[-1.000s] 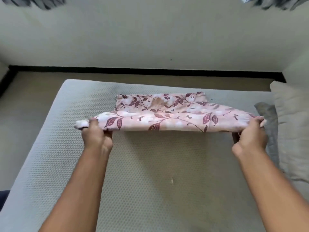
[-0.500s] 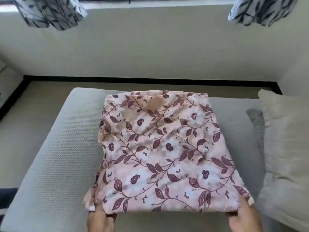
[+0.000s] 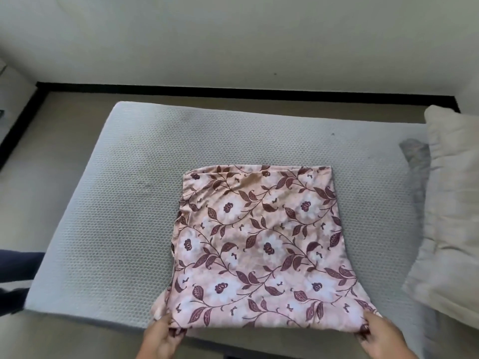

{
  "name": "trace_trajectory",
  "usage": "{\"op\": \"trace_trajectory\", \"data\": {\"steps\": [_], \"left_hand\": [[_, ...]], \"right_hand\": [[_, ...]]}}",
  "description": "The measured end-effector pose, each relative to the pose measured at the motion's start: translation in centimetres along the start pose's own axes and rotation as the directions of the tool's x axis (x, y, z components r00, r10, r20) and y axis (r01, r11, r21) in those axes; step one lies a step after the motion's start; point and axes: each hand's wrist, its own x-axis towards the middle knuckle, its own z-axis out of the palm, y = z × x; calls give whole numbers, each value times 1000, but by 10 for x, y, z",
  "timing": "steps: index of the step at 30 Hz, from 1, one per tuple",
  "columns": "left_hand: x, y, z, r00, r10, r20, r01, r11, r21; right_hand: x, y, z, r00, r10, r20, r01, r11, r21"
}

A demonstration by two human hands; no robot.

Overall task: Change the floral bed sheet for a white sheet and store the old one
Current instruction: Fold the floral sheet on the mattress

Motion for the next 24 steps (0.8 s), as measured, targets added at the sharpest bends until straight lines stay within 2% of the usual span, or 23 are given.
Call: {"op": "trace_trajectory", "data": {"steps": [1,3,4,6,7,10,12,16,21,24], "left_hand": [[4,5,2,1000,-22,-18,23,995,99],[1,14,10,997,-29,-67,45,970,239],[4,19,16,989,27,-146,30,927,374],[-4,32,34,958,214,-191,-23,721,692],[-7,38,46,935,320,-155,-78,610,789],[2,60,88,893,448,48,-280,467,839],[27,71,113,885,451,118,-336,443,831],[57,90,147,859,472,197,-415,420,807],[84,91,178,872,450,192,-376,367,851],[85,88,195,849,521,91,-280,297,913]], "right_hand": [[-2,-3,2,1000,-3,-26,-1,989,-146],[-18,-21,11,995,56,-77,-72,972,-223],[-32,-35,21,988,23,-156,-66,959,-276],[-45,-48,30,956,-196,-220,31,809,-587],[-49,-55,39,946,-267,-182,85,749,-657],[-44,-78,74,916,-400,-36,258,656,-709],[-27,-94,96,905,-425,17,306,624,-719],[12,-124,126,886,-464,3,346,657,-670],[43,-132,150,889,-458,7,341,651,-678],[48,-136,159,881,-461,-105,258,655,-710]]}}
